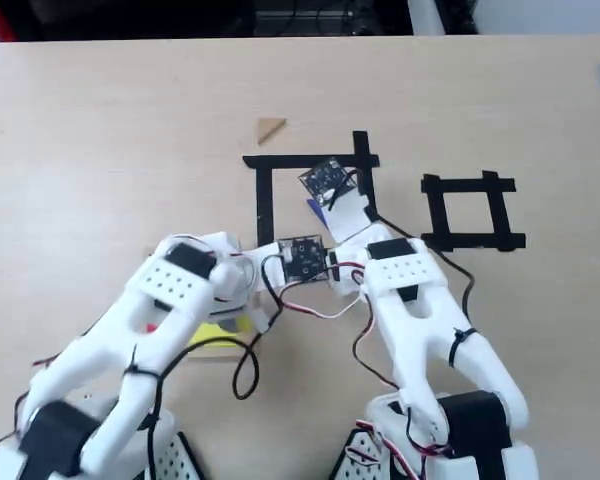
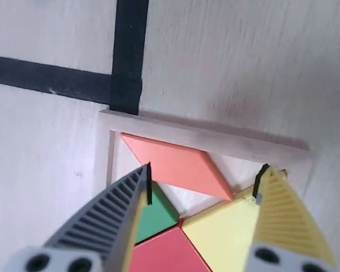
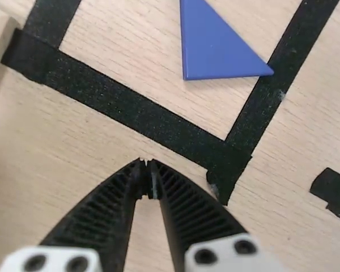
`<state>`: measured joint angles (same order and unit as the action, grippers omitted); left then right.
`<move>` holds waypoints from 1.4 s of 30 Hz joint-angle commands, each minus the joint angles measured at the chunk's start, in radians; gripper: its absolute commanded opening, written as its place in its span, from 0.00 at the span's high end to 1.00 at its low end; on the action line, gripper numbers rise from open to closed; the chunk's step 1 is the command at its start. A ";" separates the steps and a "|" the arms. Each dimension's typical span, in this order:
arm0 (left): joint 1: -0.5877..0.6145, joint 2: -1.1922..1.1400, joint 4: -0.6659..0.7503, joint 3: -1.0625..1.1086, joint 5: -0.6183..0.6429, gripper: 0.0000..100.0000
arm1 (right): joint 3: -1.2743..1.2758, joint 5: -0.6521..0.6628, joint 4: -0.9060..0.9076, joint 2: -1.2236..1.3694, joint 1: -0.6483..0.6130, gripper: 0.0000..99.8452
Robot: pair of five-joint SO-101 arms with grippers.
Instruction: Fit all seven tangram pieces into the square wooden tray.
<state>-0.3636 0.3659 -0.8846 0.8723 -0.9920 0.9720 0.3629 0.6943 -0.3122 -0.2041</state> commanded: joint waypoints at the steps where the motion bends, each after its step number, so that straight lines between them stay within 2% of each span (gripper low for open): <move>1: 0.008 -0.086 0.002 -0.076 -0.008 0.70 | -0.048 0.009 -0.011 0.002 0.015 0.99; 6: 0.018 -0.114 0.074 -0.079 0.009 0.70 | -0.048 0.009 -0.011 0.004 0.015 0.99; 10: 0.022 -0.115 0.127 -0.082 0.106 0.70 | -0.048 0.009 -0.011 0.007 0.015 0.99; 15: 0.058 -0.158 0.141 -0.107 0.118 0.70 | -0.048 0.009 -0.011 0.007 0.015 0.99; 21: 0.076 -0.319 0.130 -0.173 0.173 0.70 | -0.048 0.009 -0.011 0.008 0.015 0.99; 31: 0.065 -0.281 0.021 -0.194 0.190 0.70 | -0.048 0.009 -0.011 0.008 0.015 0.99; 42: 0.096 -0.219 -0.032 -0.194 0.216 0.70 | -0.048 0.009 -0.011 0.008 0.014 0.99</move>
<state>-0.2762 0.0713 -0.8953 0.6958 -0.7894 0.9720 0.3629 0.6943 -0.3076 -0.2041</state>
